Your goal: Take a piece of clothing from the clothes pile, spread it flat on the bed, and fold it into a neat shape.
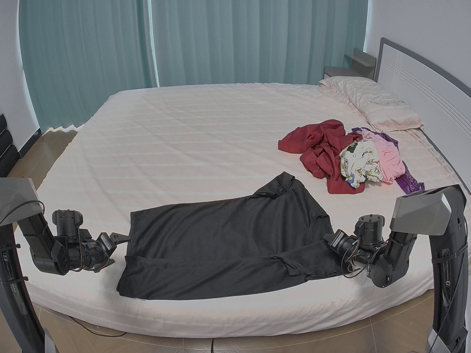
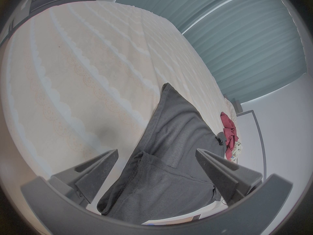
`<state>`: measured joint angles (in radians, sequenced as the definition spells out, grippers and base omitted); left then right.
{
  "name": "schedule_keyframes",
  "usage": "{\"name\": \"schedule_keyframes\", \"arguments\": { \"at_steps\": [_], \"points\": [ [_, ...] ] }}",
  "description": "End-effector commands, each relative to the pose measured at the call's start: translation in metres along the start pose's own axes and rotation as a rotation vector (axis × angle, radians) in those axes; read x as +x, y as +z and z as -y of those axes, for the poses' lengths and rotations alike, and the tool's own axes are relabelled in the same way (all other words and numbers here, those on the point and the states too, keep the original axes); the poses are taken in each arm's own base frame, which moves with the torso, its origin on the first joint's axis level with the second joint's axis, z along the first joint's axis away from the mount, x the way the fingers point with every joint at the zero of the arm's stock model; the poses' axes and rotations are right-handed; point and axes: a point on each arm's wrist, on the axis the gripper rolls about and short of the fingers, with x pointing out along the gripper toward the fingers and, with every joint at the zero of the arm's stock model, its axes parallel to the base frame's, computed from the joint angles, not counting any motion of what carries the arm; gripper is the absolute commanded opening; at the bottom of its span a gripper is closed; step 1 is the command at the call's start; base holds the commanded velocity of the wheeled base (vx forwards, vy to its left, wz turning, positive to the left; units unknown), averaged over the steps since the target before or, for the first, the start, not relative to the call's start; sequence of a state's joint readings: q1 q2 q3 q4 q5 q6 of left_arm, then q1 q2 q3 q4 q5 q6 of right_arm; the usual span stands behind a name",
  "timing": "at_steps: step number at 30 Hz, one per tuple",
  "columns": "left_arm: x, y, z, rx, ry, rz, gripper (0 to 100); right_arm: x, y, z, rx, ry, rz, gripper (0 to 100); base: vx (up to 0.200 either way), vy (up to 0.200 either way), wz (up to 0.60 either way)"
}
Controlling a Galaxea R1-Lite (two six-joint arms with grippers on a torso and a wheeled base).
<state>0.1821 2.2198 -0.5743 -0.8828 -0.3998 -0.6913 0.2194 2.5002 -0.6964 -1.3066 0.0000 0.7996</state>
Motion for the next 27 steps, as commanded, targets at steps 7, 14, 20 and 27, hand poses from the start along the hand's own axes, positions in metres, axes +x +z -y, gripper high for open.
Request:
{"name": "schedule_keyframes", "arguments": {
  "at_steps": [7, 14, 20, 27],
  "points": [
    [-0.001, 0.001, 0.002, 0.000, -0.005, 0.003, 100, -0.004, 0.008, 0.004, 0.023, 0.004, 0.034, 100, 0.000, 0.000, 0.00],
    [-0.005, 0.003, 0.005, -0.020, -0.017, 0.017, 100, -0.026, 0.007, 0.008, 0.033, 0.025, 0.061, 100, 0.114, 0.000, 0.00],
    [-0.005, 0.004, 0.005, -0.020, -0.018, 0.020, 100, -0.030, 0.003, 0.010, 0.032, 0.023, 0.056, 100, 0.200, 0.000, 0.00],
    [-0.006, 0.005, 0.004, -0.023, -0.020, 0.022, 100, -0.031, 0.002, 0.011, 0.032, 0.017, 0.050, 100, 0.143, 0.000, 0.00]
  ]
}}
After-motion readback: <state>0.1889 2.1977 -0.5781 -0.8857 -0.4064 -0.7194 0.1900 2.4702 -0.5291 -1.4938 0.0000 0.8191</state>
